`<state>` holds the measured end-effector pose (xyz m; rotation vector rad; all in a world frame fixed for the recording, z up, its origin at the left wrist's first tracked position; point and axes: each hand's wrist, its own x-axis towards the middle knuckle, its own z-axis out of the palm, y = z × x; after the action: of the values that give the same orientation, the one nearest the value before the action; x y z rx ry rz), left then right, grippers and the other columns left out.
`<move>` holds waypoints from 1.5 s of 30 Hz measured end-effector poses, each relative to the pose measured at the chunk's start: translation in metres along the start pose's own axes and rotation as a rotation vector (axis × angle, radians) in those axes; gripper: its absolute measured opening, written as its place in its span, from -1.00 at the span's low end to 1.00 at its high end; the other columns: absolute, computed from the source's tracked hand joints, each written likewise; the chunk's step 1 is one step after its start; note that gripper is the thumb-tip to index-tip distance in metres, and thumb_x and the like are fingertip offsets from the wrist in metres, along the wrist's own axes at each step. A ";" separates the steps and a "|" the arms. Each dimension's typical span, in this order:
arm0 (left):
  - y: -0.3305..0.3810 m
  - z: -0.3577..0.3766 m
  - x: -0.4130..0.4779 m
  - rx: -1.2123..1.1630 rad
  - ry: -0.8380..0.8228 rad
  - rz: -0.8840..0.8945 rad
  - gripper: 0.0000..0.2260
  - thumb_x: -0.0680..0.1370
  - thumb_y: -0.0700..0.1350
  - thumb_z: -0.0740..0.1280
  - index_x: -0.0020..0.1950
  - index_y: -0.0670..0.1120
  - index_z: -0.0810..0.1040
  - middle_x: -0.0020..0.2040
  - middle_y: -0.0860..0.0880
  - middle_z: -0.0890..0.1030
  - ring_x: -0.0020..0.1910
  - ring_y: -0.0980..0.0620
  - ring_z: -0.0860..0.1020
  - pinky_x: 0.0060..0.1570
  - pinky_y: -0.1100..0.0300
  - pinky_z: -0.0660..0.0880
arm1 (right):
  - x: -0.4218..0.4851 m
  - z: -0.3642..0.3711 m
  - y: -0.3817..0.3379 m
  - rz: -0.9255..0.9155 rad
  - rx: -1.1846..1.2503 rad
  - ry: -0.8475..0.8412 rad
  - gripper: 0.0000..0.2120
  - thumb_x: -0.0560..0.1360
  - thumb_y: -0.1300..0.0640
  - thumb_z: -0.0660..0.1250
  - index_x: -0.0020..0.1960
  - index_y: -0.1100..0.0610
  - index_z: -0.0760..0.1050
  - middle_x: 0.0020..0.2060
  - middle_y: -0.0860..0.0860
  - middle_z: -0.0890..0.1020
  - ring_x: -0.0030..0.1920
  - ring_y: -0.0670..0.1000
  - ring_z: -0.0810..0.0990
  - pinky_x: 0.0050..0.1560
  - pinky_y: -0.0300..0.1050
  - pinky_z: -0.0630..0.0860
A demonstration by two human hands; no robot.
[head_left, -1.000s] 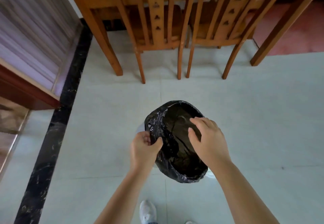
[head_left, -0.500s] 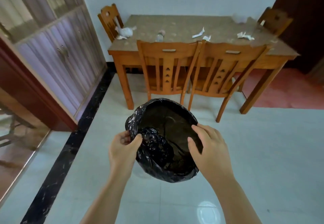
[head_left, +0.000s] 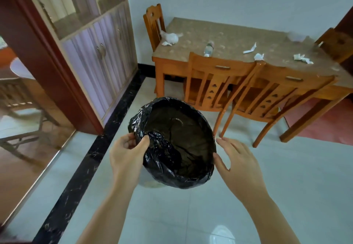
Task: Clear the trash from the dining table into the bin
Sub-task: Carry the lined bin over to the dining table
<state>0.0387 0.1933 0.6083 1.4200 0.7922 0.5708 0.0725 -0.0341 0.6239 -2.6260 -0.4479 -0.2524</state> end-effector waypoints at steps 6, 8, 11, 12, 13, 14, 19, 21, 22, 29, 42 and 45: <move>0.010 -0.013 0.067 -0.009 0.094 -0.009 -0.91 0.21 -0.05 0.44 -0.38 0.14 0.59 -0.34 0.01 0.60 -0.30 0.01 0.54 -0.22 0.10 0.50 | 0.055 0.036 -0.024 0.028 0.035 -0.066 -0.65 0.47 0.09 0.29 0.23 0.13 0.44 0.18 0.07 0.55 0.22 0.07 0.46 0.22 -0.03 0.37; 0.010 -0.008 0.088 -0.023 0.113 -0.015 -0.86 0.21 -0.06 0.43 -0.39 0.22 0.59 -0.41 0.10 0.58 -0.34 0.06 0.52 -0.27 0.16 0.47 | 0.079 0.048 -0.026 0.025 0.039 -0.083 -0.66 0.47 0.10 0.29 0.23 0.13 0.44 0.18 0.07 0.56 0.21 0.08 0.46 0.21 -0.03 0.37; 0.009 0.007 0.124 -0.034 0.158 -0.053 -0.94 0.20 -0.05 0.42 -0.40 0.12 0.60 -0.40 0.06 0.59 -0.33 0.03 0.52 -0.23 0.11 0.48 | 0.122 0.065 -0.023 0.024 0.060 -0.085 -0.69 0.46 0.13 0.30 0.19 0.15 0.47 0.13 0.09 0.58 0.17 0.10 0.49 0.16 -0.05 0.39; 0.009 0.013 0.137 -0.034 0.176 -0.069 -0.95 0.19 -0.03 0.42 -0.39 0.10 0.61 -0.36 0.01 0.60 -0.32 0.01 0.53 -0.21 0.08 0.49 | 0.139 0.071 -0.022 0.021 0.070 -0.091 -0.70 0.46 0.14 0.30 0.18 0.16 0.47 0.11 0.10 0.59 0.15 0.12 0.50 0.14 -0.03 0.40; 0.010 0.020 0.151 -0.029 0.185 -0.080 -0.92 0.17 -0.02 0.42 -0.36 0.06 0.61 -0.32 -0.05 0.61 -0.31 -0.01 0.53 -0.18 0.04 0.51 | 0.157 0.077 -0.020 0.016 0.080 -0.098 -0.70 0.45 0.15 0.31 0.17 0.18 0.48 0.08 0.11 0.59 0.12 0.14 0.51 0.11 0.00 0.42; 0.011 0.028 0.166 -0.021 0.184 -0.089 -0.85 0.16 -0.02 0.42 -0.31 0.00 0.62 -0.27 -0.12 0.64 -0.29 -0.05 0.55 -0.13 -0.01 0.53 | 0.176 0.083 -0.018 0.010 0.089 -0.101 -0.70 0.45 0.17 0.31 0.16 0.19 0.48 0.06 0.13 0.59 0.08 0.15 0.53 0.07 0.03 0.45; 0.026 0.071 0.242 -0.019 0.248 -0.116 -0.81 0.17 -0.06 0.44 -0.27 -0.07 0.61 -0.21 -0.16 0.67 -0.18 -0.19 0.63 -0.05 -0.07 0.56 | 0.279 0.102 -0.006 -0.032 0.109 -0.100 -0.70 0.45 0.16 0.30 0.17 0.18 0.47 0.11 0.11 0.58 0.11 0.13 0.52 0.06 -0.06 0.41; 0.035 0.087 0.270 -0.021 0.270 -0.120 -0.82 0.17 -0.06 0.46 -0.27 -0.05 0.61 -0.27 -0.09 0.65 -0.25 -0.11 0.61 -0.10 0.00 0.56 | 0.318 0.106 -0.002 -0.052 0.096 -0.103 -0.70 0.45 0.15 0.29 0.17 0.17 0.47 0.12 0.09 0.57 0.16 0.11 0.49 0.07 -0.14 0.34; 0.039 0.095 0.284 -0.030 0.280 -0.116 -0.83 0.18 -0.07 0.47 -0.28 -0.05 0.60 -0.30 -0.05 0.64 -0.27 -0.06 0.60 -0.10 0.02 0.56 | 0.337 0.109 -0.001 -0.063 0.091 -0.104 -0.69 0.45 0.14 0.29 0.17 0.16 0.47 0.12 0.09 0.58 0.16 0.11 0.49 0.08 -0.13 0.34; 0.054 0.130 0.378 -0.038 0.344 -0.081 -0.89 0.25 -0.13 0.47 -0.30 -0.01 0.58 -0.31 0.00 0.62 -0.26 -0.01 0.60 -0.09 0.04 0.57 | 0.447 0.149 -0.016 -0.115 0.084 -0.144 -0.68 0.45 0.11 0.29 0.18 0.14 0.46 0.08 0.08 0.58 0.07 0.10 0.52 0.02 0.01 0.50; 0.069 0.140 0.647 -0.045 0.151 -0.083 -0.92 0.25 -0.05 0.43 -0.37 -0.01 0.57 -0.29 -0.13 0.53 -0.27 -0.07 0.50 -0.16 0.02 0.50 | 0.661 0.277 -0.131 -0.078 0.031 -0.165 -0.69 0.47 0.12 0.27 0.20 0.15 0.45 0.10 0.12 0.56 0.03 0.16 0.52 -0.06 -0.04 0.45; 0.081 0.146 0.710 -0.009 0.133 -0.017 -0.84 0.32 -0.12 0.46 -0.19 -0.14 0.55 -0.35 -0.02 0.51 -0.34 0.04 0.49 -0.35 0.28 0.46 | 0.716 0.296 -0.165 -0.047 0.046 -0.130 -0.67 0.47 0.11 0.26 0.22 0.14 0.43 0.11 0.11 0.55 0.07 0.14 0.51 -0.01 0.00 0.46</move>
<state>0.6071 0.6498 0.5851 1.3762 0.9051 0.6599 0.7095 0.4366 0.6114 -2.5981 -0.5527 -0.0859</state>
